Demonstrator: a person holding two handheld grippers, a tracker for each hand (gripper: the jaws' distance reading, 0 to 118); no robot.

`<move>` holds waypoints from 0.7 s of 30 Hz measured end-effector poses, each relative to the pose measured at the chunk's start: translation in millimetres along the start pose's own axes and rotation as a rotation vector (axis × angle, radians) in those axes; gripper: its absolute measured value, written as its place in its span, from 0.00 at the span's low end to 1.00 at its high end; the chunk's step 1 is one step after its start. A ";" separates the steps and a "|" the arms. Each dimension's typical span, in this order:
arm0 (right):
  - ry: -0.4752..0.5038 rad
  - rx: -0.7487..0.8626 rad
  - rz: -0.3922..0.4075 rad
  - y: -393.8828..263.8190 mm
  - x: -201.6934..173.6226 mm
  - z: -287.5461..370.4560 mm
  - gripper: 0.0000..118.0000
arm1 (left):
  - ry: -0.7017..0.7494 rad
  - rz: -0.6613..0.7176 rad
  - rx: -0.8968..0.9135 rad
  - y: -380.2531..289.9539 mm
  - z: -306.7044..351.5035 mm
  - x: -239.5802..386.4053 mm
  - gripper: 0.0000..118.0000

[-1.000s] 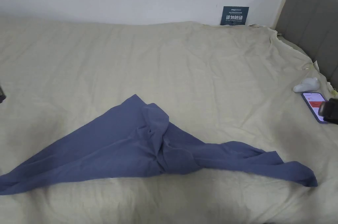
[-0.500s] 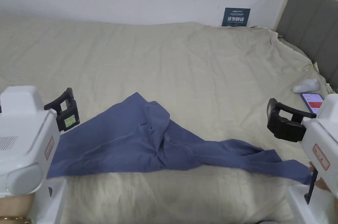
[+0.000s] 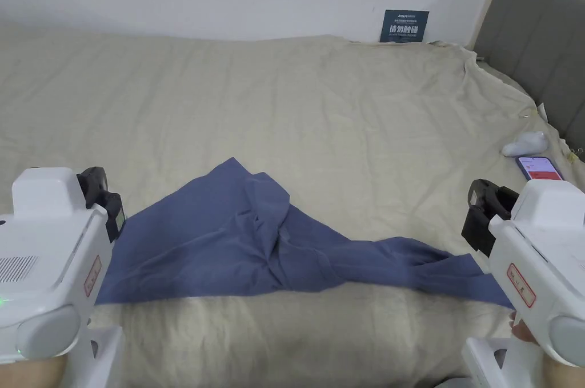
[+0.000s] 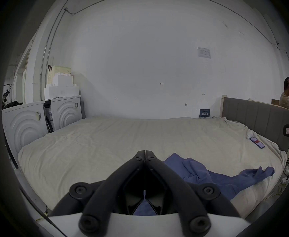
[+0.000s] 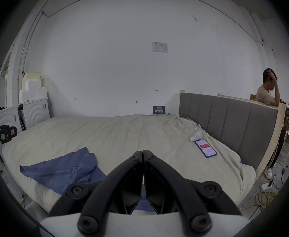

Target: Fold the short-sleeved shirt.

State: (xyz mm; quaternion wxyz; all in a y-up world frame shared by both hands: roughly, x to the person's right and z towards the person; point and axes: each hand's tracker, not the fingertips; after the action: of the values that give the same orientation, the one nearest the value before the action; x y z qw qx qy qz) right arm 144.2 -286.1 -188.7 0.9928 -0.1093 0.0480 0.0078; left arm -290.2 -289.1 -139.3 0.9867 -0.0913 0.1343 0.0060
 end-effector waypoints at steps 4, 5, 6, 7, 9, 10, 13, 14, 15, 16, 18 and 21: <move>-0.005 -0.004 -0.032 -1.5 3.7 -2.5 0.00 | 0.000 0.000 -0.001 1.5 0.2 1.3 0.00; -0.007 -0.004 -0.036 -1.5 4.8 -2.8 0.00 | -0.003 0.001 -0.002 1.7 0.5 2.0 0.00; -0.009 -0.003 -0.037 -1.4 5.4 -2.9 0.00 | -0.004 0.002 -0.002 2.0 0.4 2.1 0.00; -0.012 -0.003 -0.037 -1.1 5.2 -3.0 0.00 | -0.005 0.003 -0.001 2.5 0.2 2.1 0.00; -0.013 -0.004 -0.034 -0.8 6.8 -3.7 0.00 | -0.007 0.006 -0.003 1.8 0.4 3.9 0.00; -0.013 -0.005 -0.034 -0.9 7.7 -4.2 0.00 | -0.006 0.007 -0.004 1.9 0.0 4.1 0.00; -0.014 -0.012 -0.033 -0.3 7.2 -4.8 0.00 | -0.008 0.009 -0.008 0.4 -0.5 5.4 0.00; -0.015 -0.016 -0.032 0.0 8.2 -5.9 0.00 | -0.009 0.009 -0.008 0.4 -0.7 5.7 0.00; -0.016 -0.021 -0.032 0.3 9.6 -7.0 0.00 | -0.010 0.010 -0.009 0.7 -1.0 6.1 0.00; -0.017 -0.028 -0.033 1.2 11.6 -8.6 0.00 | -0.011 0.010 -0.009 0.0 -0.8 6.6 0.00; -0.021 -0.061 -0.024 5.4 15.6 -14.2 0.00 | -0.012 0.008 -0.011 0.1 -0.9 7.5 0.00; -0.016 -0.197 0.002 15.7 27.1 -30.9 0.00 | -0.014 0.008 -0.010 0.2 -1.0 8.2 0.00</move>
State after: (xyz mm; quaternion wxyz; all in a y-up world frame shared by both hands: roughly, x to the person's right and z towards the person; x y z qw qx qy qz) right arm 167.9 -277.3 -224.8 0.9776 -0.2061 0.0393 0.0146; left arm -282.6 -289.2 -142.5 0.9871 -0.0954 0.1279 0.0112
